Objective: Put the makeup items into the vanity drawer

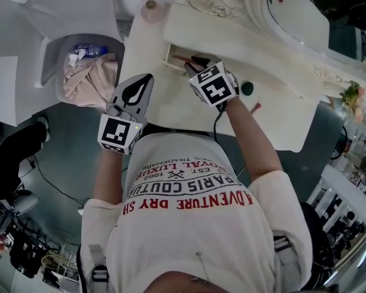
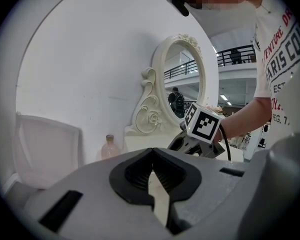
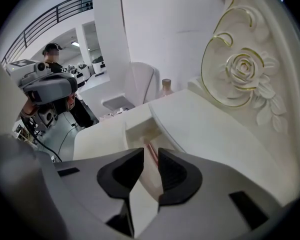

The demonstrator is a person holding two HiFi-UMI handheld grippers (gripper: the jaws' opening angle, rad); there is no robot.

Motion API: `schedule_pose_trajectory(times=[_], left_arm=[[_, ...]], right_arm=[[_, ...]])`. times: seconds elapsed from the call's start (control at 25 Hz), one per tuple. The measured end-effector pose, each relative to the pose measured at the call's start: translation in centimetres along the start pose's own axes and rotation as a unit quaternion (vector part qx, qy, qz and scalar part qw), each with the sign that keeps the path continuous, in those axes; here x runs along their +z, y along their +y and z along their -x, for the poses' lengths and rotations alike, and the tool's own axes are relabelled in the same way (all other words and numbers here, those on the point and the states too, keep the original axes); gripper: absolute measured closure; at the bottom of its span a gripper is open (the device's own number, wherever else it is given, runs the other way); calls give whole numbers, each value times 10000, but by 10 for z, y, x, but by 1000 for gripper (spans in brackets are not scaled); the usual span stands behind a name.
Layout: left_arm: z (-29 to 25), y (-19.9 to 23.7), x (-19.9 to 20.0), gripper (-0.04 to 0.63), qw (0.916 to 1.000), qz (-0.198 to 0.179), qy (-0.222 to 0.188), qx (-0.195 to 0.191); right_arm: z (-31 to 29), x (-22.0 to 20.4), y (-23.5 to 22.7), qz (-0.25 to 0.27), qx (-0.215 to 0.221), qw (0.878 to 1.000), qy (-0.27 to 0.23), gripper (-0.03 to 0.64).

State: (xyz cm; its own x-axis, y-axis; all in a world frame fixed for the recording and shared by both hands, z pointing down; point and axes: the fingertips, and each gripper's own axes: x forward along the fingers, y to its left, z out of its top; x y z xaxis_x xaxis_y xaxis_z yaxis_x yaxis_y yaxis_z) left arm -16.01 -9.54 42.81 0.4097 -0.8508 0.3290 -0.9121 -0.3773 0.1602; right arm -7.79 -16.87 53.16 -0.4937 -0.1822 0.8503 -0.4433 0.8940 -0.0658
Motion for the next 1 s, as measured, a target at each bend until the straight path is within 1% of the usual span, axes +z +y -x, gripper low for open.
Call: schedule_pose_trajectory(times=[0.12, 0.24, 0.36, 0.48, 0.6, 0.76, 0.88, 1.0], left_arm=[[-1, -3, 2, 588, 10000, -44, -9, 0], [-6, -7, 9, 588, 9999, -112, -44, -102], [-14, -16, 15, 588, 9994, -186, -76, -266], [-27, -31, 18, 588, 9982, -270, -75, -529], [-44, -54, 21, 588, 9947, -391, -60, -944], [-69, -94, 24, 588, 9874, -587, 12, -1467], [-88, -122, 20, 588, 9807, -665, 91, -1836], [-105, -154, 13, 588, 9722, -740, 199, -2211]], right_arm=[[4, -2, 0, -74, -5, 10000, -44, 525], [14, -5, -5, -198, -105, 9997, -126, 525], [28, -15, -14, -393, -307, 9985, -222, 525], [50, -38, -29, -779, -601, 9947, -289, 523], [73, -72, -45, -1295, -963, 9864, -301, 523], [104, -123, -61, -1820, -1381, 9733, -239, 525], [123, -168, -68, -2283, -1709, 9583, -154, 523], [136, -219, -65, -2771, -1890, 9421, -45, 523]])
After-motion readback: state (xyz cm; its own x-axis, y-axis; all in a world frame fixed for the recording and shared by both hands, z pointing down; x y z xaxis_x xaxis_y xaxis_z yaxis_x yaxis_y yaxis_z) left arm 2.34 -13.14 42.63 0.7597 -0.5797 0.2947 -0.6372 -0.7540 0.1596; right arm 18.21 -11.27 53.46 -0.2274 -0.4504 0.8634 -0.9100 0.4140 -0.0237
